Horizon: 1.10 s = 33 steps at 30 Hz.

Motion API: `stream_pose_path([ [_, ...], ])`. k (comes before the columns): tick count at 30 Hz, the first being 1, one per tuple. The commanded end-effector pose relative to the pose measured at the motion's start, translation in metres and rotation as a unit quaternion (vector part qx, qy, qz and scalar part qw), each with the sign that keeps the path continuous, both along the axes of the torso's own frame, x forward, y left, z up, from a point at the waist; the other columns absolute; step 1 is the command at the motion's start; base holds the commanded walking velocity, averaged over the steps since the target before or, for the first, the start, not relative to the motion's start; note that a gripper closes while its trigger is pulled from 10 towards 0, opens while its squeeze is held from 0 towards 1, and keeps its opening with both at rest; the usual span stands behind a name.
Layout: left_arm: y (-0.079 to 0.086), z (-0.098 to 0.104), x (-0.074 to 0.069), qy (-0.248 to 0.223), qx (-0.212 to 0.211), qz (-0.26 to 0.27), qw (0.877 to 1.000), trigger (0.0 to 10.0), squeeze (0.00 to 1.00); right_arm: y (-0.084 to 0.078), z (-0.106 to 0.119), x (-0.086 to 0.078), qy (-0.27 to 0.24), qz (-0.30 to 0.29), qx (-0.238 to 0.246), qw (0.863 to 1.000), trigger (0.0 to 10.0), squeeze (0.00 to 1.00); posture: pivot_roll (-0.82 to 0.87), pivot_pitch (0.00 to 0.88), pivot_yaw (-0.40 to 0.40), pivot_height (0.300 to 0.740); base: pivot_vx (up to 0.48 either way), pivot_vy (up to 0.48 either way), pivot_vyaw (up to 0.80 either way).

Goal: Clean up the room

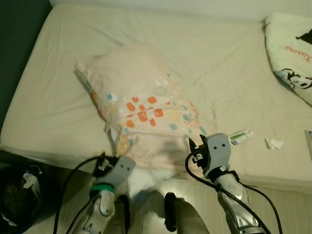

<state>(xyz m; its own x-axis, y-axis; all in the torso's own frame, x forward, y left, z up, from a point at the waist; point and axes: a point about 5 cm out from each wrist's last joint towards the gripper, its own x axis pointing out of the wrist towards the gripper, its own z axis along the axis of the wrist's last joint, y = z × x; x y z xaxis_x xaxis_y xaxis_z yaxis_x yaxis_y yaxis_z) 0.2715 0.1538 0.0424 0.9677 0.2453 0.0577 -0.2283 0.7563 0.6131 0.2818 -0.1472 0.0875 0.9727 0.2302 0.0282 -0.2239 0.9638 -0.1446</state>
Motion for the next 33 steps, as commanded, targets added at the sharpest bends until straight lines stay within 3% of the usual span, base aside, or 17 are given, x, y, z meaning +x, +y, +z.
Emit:
stream_pose_path([
  [1, 0.017, 0.012, 0.003, -0.033, 0.006, 0.055, 0.998, 10.0, 0.00, -0.001, -0.009, -0.004, 0.020, -0.006, 0.003, 1.000, 10.0, 0.00, -0.09, 0.312, 0.004, 0.740, 0.000, 0.000, 0.00],
  [6, 0.038, 0.037, 0.017, -0.077, -0.002, 0.103, 0.992, 10.0, 0.00, -0.002, -0.008, -0.003, 0.019, -0.006, 0.003, 1.000, 10.0, 0.00, -0.08, 0.308, 0.003, 0.740, 0.000, 0.000, 0.00],
  [8, 0.059, 0.063, 0.030, -0.118, -0.004, 0.144, 0.983, 10.0, 0.00, -0.002, -0.007, -0.001, 0.017, -0.007, 0.003, 1.000, 10.0, 0.00, -0.08, 0.302, 0.001, 0.740, 0.000, 0.000, 0.00],
  [10, 0.059, 0.063, 0.030, -0.118, -0.004, 0.144, 0.983, 10.0, 0.00, -0.002, -0.007, -0.001, 0.017, -0.007, 0.003, 1.000, 10.0, 0.00, -0.08, 0.302, 0.001, 0.740, 0.000, 0.000, 0.00],
  [12, 0.083, 0.093, 0.042, -0.164, -0.005, 0.189, 0.968, 10.0, 0.00, -0.003, -0.006, 0.002, 0.014, -0.009, 0.003, 1.000, 10.0, 0.00, -0.08, 0.290, 0.001, 0.740, 0.000, 0.000, 0.00],
  [13, 0.083, 0.093, 0.042, -0.164, -0.005, 0.189, 0.968, 10.0, 0.00, -0.003, -0.006, 0.002, 0.014, -0.009, 0.003, 1.000, 10.0, 0.00, -0.08, 0.290, 0.001, 0.740, 0.000, 0.000, 0.00],
  [15, 0.103, 0.127, 0.050, -0.215, -0.007, 0.227, 0.950, 10.0, 0.00, -0.003, -0.004, 0.004, 0.011, -0.010, 0.003, 1.000, 10.0, 0.00, -0.08, 0.285, 0.001, 0.740, 0.000, 0.000, 0.00],
  [16, 0.103, 0.127, 0.050, -0.215, -0.007, 0.227, 0.950, 10.0, 0.00, -0.003, -0.004, 0.004, 0.011, -0.010, 0.003, 1.000, 10.0, 0.00, -0.08, 0.285, 0.001, 0.740, 0.000, 0.000, 0.00],
  [19, 0.119, 0.174, 0.057, -0.285, -0.002, 0.254, 0.924, 10.0, 0.00, -0.003, -0.003, 0.007, 0.008, -0.011, 0.004, 1.000, 10.0, 0.00, -0.07, 0.264, 0.000, 0.740, 0.000, 0.000, 0.00],
  [22, 0.125, 0.214, 0.059, -0.347, 0.012, 0.264, 0.900, 10.0, 0.00, -0.002, -0.002, 0.009, 0.005, -0.012, 0.005, 1.000, 10.0, 0.00, -0.07, 0.256, 0.000, 0.740, 0.000, 0.000, 0.00],
  [26, 0.124, 0.233, 0.057, -0.380, 0.031, 0.261, 0.887, 10.0, 0.00, -0.002, -0.001, 0.011, 0.002, -0.014, 0.006, 1.000, 10.0, 0.00, -0.07, 0.249, 0.003, 0.740, 0.000, 0.000, 0.00],
  [28, 0.123, 0.236, 0.057, -0.386, 0.039, 0.257, 0.885, 10.0, 0.00, -0.002, -0.001, 0.011, 0.002, -0.015, 0.006, 1.000, 10.0, 0.00, -0.07, 0.241, 0.008, 0.740, 0.000, 0.000, 0.00],
  [30, 0.116, 0.207, 0.063, -0.319, 0.036, 0.230, 0.919, 10.0, 0.00, -0.004, -0.002, 0.011, 0.001, -0.019, 0.007, 1.000, 10.0, 0.00, -0.07, 0.231, 0.017, 0.740, 0.000, 0.000, 0.00],
  [31, 0.116, 0.207, 0.063, -0.319, 0.036, 0.230, 0.919, 10.0, 0.00, -0.004, -0.002, 0.011, 0.001, -0.019, 0.007, 1.000, 10.0, 0.00, -0.07, 0.231, 0.017, 0.740, 0.000, 0.000, 0.00],
  [33, 0.108, 0.174, 0.064, -0.248, 0.025, 0.202, 0.947, 10.0, 0.00, -0.004, -0.003, 0.011, 0.001, -0.021, 0.007, 1.000, 10.0, 0.00, -0.07, 0.230, 0.018, 0.740, 0.000, 0.000, 0.00],
])
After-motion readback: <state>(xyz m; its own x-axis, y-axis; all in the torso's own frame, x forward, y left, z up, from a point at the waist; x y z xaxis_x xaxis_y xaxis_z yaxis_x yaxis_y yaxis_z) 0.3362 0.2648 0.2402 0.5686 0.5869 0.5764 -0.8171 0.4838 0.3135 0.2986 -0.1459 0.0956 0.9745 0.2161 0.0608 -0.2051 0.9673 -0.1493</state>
